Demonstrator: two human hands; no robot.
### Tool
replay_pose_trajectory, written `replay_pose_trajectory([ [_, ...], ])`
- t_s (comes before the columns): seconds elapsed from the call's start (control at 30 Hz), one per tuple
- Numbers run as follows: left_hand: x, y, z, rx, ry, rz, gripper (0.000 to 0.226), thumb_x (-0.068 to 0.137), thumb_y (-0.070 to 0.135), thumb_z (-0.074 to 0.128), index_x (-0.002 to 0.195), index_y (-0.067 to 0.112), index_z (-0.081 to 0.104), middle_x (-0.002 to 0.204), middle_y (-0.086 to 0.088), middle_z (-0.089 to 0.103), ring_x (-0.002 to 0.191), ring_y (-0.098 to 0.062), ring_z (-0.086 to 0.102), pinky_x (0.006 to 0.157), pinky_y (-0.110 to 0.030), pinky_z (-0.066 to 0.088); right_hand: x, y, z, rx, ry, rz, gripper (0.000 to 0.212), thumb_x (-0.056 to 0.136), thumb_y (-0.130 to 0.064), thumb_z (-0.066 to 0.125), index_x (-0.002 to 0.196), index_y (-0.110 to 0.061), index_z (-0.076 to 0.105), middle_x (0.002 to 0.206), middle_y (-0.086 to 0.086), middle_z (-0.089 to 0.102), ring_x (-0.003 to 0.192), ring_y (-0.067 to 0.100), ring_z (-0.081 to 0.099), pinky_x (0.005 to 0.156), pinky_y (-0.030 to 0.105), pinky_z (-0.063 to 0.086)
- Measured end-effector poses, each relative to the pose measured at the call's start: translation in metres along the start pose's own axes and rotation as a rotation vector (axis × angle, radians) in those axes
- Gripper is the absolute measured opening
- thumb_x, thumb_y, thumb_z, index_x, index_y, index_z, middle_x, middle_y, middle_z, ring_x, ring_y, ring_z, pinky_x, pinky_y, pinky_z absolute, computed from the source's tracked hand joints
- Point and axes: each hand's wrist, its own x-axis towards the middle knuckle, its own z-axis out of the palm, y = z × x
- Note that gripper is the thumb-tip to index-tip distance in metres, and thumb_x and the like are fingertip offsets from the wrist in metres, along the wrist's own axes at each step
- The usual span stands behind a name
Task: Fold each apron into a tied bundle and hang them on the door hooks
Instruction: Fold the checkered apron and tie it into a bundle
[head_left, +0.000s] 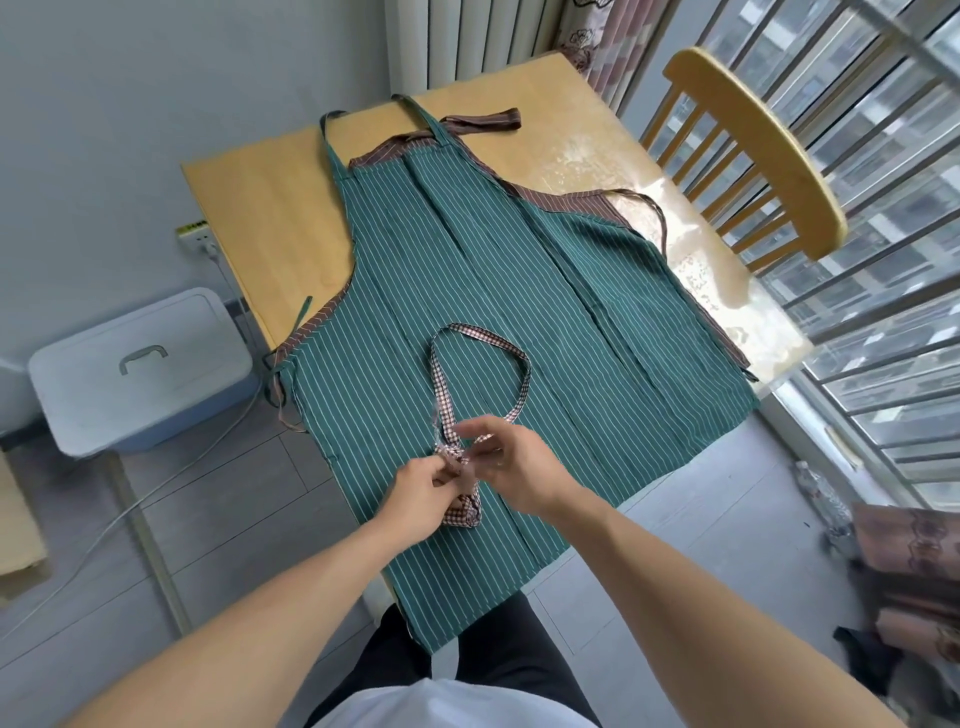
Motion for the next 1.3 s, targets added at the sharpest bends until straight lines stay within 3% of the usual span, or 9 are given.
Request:
replay_pose_trajectory([
  [0.13,-0.002,0.002,-0.004,-0.048,-0.042,-0.001,0.005,0.093,0.025,0.072,0.095,0.021,0.075,0.089,0.004,0.077,0.076,-0.006,0.073,0.079,-0.026,0.06,0.003,0.016,0.001,-0.407,-0.016,-0.051,0.032,0.091,-0.014,0.074,0.121,-0.021,0.068,0.123,-0.004,0.063,0.119,0.014,0.054,0.103,0.032,0.048],
  [0.3,0.0,-0.002,-0.006,-0.05,-0.035,-0.015,0.006,0.095,0.026,0.069,0.097,0.022,0.074,0.085,0.004,0.077,0.075,-0.006,0.073,0.076,-0.024,0.057,-0.002,0.022,0.016,-0.565,0.101,-0.15,0.033,0.089,-0.032,0.076,0.119,-0.02,0.074,0.116,-0.002,0.065,0.112,0.016,0.052,0.1,0.029,0.044],
  [0.43,0.001,-0.002,-0.006,-0.181,0.0,-0.041,0.007,0.092,0.011,0.073,0.097,0.009,0.068,0.088,-0.008,0.075,0.072,-0.012,0.072,0.068,-0.02,0.057,-0.001,0.024,0.024,-0.553,0.174,-0.127,0.024,0.089,-0.033,0.076,0.108,-0.02,0.078,0.105,-0.003,0.066,0.105,0.016,0.054,0.095,0.031,0.048],
  [0.57,0.003,-0.002,-0.008,-0.177,0.038,-0.072,0.01,0.092,0.015,0.072,0.096,0.009,0.065,0.085,-0.008,0.075,0.069,-0.008,0.071,0.061,-0.015,0.051,-0.004,0.027,0.028,-0.584,0.229,-0.179,0.02,0.089,-0.035,0.074,0.101,-0.02,0.079,0.101,-0.005,0.068,0.1,0.014,0.054,0.086,0.029,0.052],
  [0.7,0.006,0.0,-0.006,-0.167,0.026,-0.097,0.009,0.094,0.018,0.07,0.096,0.011,0.066,0.084,-0.006,0.075,0.071,-0.009,0.071,0.071,-0.024,0.056,-0.012,0.035,0.034,-0.543,0.25,-0.229,0.01,0.09,-0.025,0.075,0.094,-0.017,0.078,0.091,-0.006,0.072,0.088,0.012,0.06,0.083,0.03,0.056],
  [0.83,0.004,0.001,-0.008,-0.148,-0.027,-0.079,0.004,0.095,0.016,0.067,0.099,0.016,0.067,0.09,-0.001,0.076,0.084,-0.014,0.072,0.08,-0.026,0.055,-0.019,0.034,0.039,-0.432,0.304,-0.195,0.013,0.093,-0.022,0.073,0.103,-0.015,0.078,0.096,-0.004,0.077,0.087,0.009,0.068,0.087,0.023,0.055],
  [1.03,0.001,-0.004,-0.011,-0.139,-0.06,-0.023,0.051,0.086,0.008,0.079,0.124,0.028,0.052,0.095,0.002,0.076,0.085,-0.009,0.073,0.076,-0.02,0.056,-0.017,0.035,0.045,-0.303,0.318,-0.066,0.022,0.094,-0.025,0.071,0.114,-0.023,0.062,0.102,-0.007,0.071,0.087,0.007,0.064,0.077,0.023,0.055],
  [1.1,0.002,-0.005,-0.01,-0.148,-0.034,-0.022,0.062,0.086,0.007,0.078,0.131,0.033,0.045,0.092,0.003,0.076,0.083,-0.008,0.073,0.076,-0.022,0.057,-0.017,0.033,0.046,-0.351,0.298,-0.089,0.024,0.096,-0.025,0.068,0.12,-0.025,0.068,0.103,-0.006,0.071,0.091,0.008,0.063,0.082,0.022,0.054],
  [1.3,0.003,-0.006,-0.008,-0.142,0.02,-0.033,0.059,0.085,0.006,0.077,0.127,0.034,0.046,0.088,0.0,0.073,0.082,-0.016,0.073,0.077,-0.031,0.059,-0.017,0.034,0.047,-0.451,0.257,-0.08,0.019,0.101,-0.024,0.059,0.11,-0.018,0.075,0.098,-0.002,0.068,0.088,0.013,0.061,0.081,0.029,0.055],
])
